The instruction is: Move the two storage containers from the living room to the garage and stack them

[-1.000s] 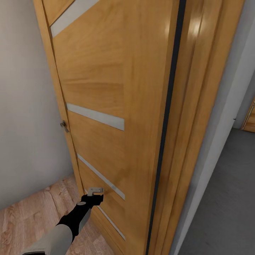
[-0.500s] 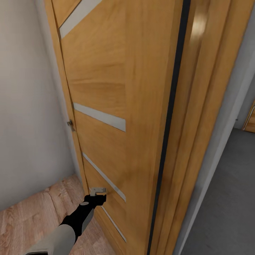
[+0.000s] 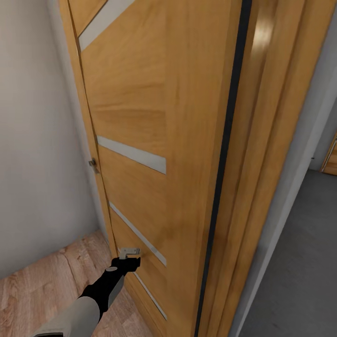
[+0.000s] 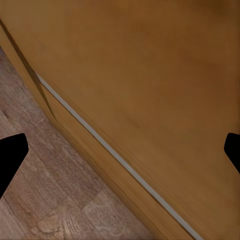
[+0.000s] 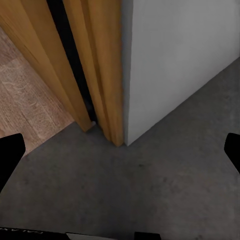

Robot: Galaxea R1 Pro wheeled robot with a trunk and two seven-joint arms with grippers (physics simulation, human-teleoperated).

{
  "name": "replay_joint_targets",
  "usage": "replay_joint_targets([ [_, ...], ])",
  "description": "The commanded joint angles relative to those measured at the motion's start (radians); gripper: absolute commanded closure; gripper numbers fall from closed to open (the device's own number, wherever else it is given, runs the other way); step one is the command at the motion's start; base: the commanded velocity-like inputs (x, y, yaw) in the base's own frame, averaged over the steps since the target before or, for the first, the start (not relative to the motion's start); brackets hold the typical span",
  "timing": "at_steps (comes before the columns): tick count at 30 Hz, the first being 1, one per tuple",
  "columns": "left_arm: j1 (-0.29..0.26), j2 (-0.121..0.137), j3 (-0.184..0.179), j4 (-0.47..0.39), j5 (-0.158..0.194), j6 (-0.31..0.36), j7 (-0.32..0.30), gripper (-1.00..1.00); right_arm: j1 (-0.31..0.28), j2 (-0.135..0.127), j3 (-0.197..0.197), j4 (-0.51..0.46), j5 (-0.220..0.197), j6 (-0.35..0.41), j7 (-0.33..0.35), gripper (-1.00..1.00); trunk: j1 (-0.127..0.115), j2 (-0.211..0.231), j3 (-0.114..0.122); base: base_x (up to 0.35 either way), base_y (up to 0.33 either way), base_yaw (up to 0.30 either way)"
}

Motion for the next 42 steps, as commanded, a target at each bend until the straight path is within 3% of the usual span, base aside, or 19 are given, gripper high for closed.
replay_joint_targets([
  [1, -0.001, -0.032, 0.005, -0.005, -0.002, 0.005, -0.009, -1.00, -0.001, 0.000, 0.000, 0.001, 0.002, -0.004, 0.002, -1.00, 0.000, 0.000, 0.000, 0.000, 0.000, 0.000],
  [42, -0.001, -0.030, 0.006, -0.005, -0.002, 0.005, -0.007, -1.00, -0.001, 0.000, 0.003, 0.001, 0.005, -0.002, 0.009, -1.00, 0.000, 0.000, 0.000, 0.024, 0.000, 0.000],
])
